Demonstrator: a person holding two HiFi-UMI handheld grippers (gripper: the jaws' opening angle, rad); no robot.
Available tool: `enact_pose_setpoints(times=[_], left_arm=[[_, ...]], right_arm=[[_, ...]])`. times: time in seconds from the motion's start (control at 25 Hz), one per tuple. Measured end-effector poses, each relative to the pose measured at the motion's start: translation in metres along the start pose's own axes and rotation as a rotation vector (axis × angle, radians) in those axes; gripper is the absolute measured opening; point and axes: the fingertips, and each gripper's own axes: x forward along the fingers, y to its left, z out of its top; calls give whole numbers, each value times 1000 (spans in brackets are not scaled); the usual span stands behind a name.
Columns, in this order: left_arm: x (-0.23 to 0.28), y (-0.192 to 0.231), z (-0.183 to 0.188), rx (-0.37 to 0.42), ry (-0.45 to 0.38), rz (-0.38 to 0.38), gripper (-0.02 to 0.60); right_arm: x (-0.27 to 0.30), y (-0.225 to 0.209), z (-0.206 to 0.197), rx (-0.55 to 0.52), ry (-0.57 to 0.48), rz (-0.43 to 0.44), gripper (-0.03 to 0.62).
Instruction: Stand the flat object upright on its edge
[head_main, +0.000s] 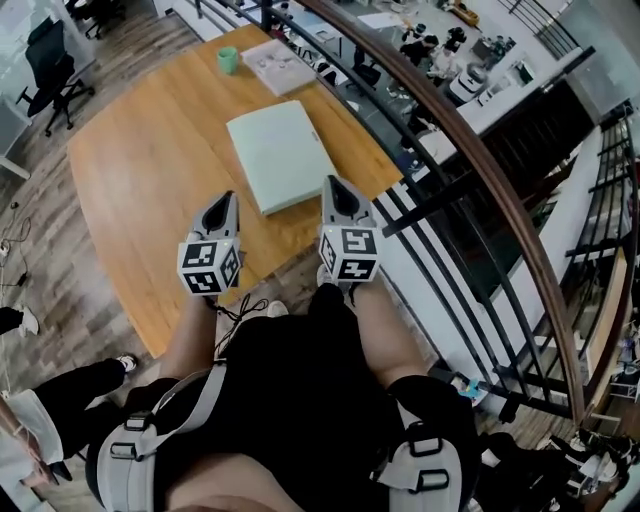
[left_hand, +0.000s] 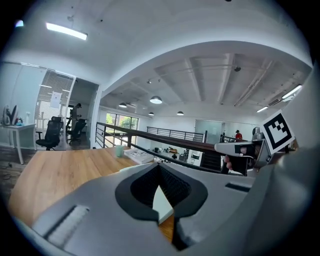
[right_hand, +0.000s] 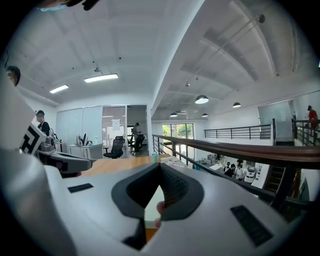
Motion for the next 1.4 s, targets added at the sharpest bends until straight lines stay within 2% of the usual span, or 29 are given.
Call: enact_pose_setpoints(times=[0.2,0.48,0.56,0.6,0.64,0.76,0.92,1.08,1.2,1.32,1.4], left_arm=[[22,-1,-9,-5,42,69,3],[73,25,-53,-149,193,149,3],[87,32,-72,-198,242,156,34],[93,35,-83,-227,271,157,94],[100,39,-94,-261,300,158,140],[118,56,-117,-345,366,181,195],[140,79,-145,-400,447,203,232],[160,103,-165,-476,498,199,250],[175,110,-176,-516,532,184,261],[179,97,-178,-526,570,159,265],[174,92,-174,-559,569,132,272]], right_arm=[[27,-29,-19,26,43,61,-3],[97,-56,-63,74,190,191,-3],[117,-66,-82,105,254,232,-3],[127,-70,-92,118,291,262,8],[137,-74,-103,129,331,295,70],[167,-86,-133,166,444,362,114],[202,-94,-168,247,577,431,185],[235,-88,-194,278,693,498,239],[253,-87,-206,303,759,528,255],[251,-93,-209,315,801,550,256],[247,-87,-208,322,827,564,256]])
